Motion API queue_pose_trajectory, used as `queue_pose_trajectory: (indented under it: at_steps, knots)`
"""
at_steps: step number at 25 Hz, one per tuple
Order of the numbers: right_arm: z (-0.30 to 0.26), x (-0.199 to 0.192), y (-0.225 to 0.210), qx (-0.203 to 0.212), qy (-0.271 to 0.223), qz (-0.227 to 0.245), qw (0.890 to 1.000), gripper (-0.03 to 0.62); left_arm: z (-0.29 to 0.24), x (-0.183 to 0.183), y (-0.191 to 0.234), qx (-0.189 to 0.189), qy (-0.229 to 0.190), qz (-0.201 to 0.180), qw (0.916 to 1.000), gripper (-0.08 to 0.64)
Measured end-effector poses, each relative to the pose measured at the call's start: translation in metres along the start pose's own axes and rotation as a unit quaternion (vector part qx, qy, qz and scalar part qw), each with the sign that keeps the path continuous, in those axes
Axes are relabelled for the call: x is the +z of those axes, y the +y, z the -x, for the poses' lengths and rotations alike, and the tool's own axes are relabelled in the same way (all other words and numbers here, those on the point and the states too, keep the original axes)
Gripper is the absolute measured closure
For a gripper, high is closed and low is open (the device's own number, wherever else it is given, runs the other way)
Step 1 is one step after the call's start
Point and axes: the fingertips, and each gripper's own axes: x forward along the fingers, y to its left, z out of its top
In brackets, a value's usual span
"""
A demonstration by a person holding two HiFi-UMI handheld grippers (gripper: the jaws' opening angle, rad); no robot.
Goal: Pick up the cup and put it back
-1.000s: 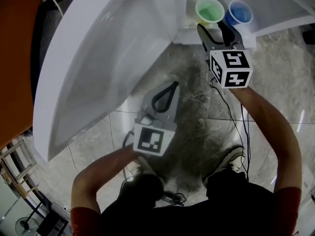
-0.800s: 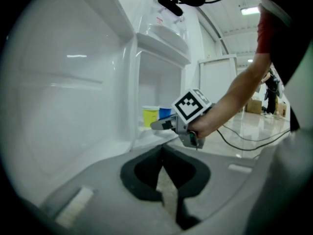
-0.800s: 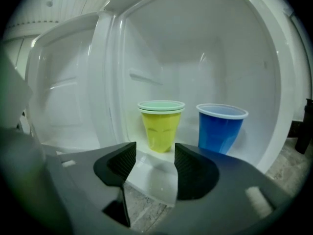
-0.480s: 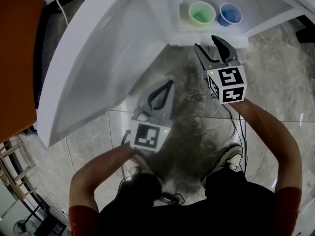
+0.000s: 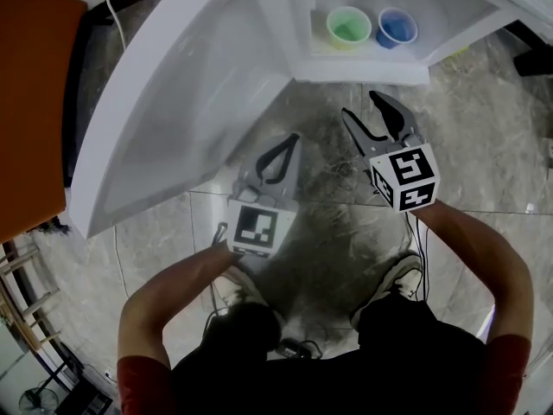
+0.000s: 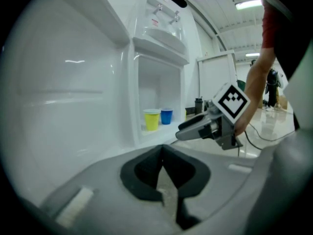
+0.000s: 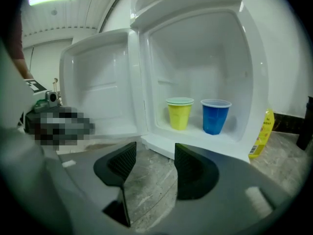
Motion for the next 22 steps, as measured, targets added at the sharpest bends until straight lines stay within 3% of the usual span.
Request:
queue_pose_trajectory:
  at_steps: [12,22]
  knots:
    - [0.040,-0.037,0.027,0.034,0.039,-0.017,0.998,0.355,-0.004,-0.009,-0.008,-0.010,0.018,-0.019,0.9996,0.561]
    - [0.042,-0.040,0.029,0.037,0.041,-0.018,0.998,0.355,-0.006,-0.015,-0.012,-0.013,0.025,-0.024,0.9993,0.561]
